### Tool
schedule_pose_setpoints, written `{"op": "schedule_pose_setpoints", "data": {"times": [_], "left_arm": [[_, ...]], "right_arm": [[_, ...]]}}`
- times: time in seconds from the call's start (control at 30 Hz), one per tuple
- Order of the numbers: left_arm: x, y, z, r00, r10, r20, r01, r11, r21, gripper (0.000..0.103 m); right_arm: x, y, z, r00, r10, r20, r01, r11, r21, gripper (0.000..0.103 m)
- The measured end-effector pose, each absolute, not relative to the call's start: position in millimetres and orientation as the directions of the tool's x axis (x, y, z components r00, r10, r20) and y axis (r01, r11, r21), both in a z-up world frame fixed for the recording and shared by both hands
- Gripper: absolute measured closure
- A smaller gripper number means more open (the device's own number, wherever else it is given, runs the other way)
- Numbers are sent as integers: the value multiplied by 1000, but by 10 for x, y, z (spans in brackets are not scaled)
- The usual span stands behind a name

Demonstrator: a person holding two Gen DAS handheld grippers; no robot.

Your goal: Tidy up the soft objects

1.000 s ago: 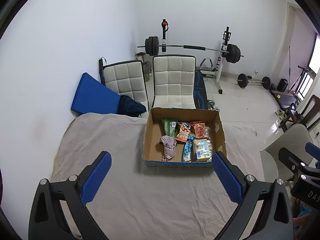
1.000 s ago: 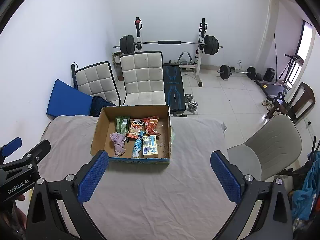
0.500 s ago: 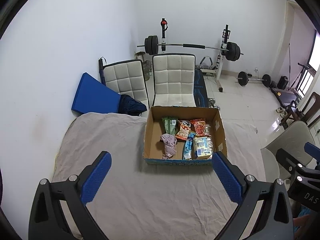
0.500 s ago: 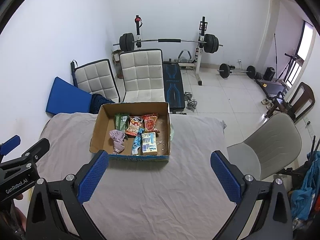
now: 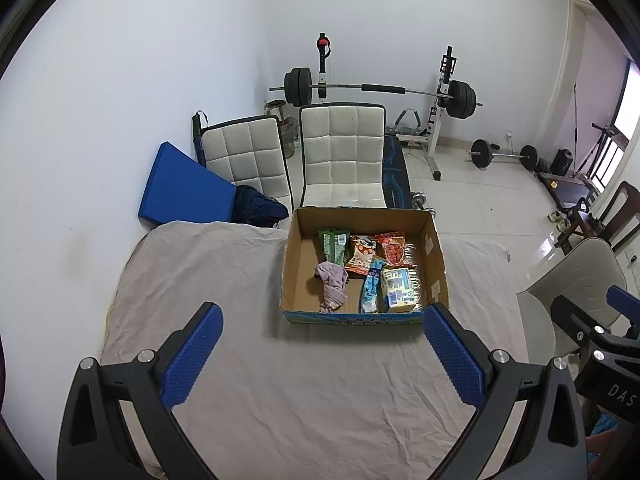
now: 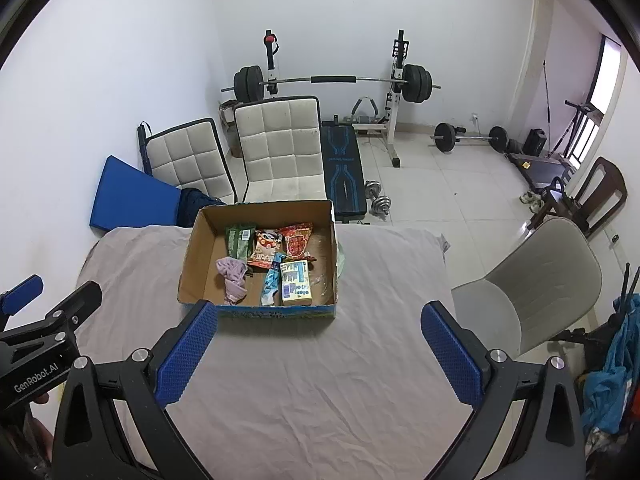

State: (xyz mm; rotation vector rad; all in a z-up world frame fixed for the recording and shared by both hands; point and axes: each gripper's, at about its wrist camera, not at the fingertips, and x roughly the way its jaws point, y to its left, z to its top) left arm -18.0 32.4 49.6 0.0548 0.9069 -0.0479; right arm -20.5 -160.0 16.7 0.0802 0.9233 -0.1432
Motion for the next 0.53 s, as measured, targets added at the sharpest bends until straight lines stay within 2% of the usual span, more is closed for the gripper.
{"op": "schedule_pose_setpoints", "data": {"times": [0.53], "left_arm": [[-193, 300, 468, 611, -21, -792, 68, 997, 27, 0]], "right_arm": [[-227, -1610, 197, 597, -86, -797, 146, 989, 2, 0]]}}
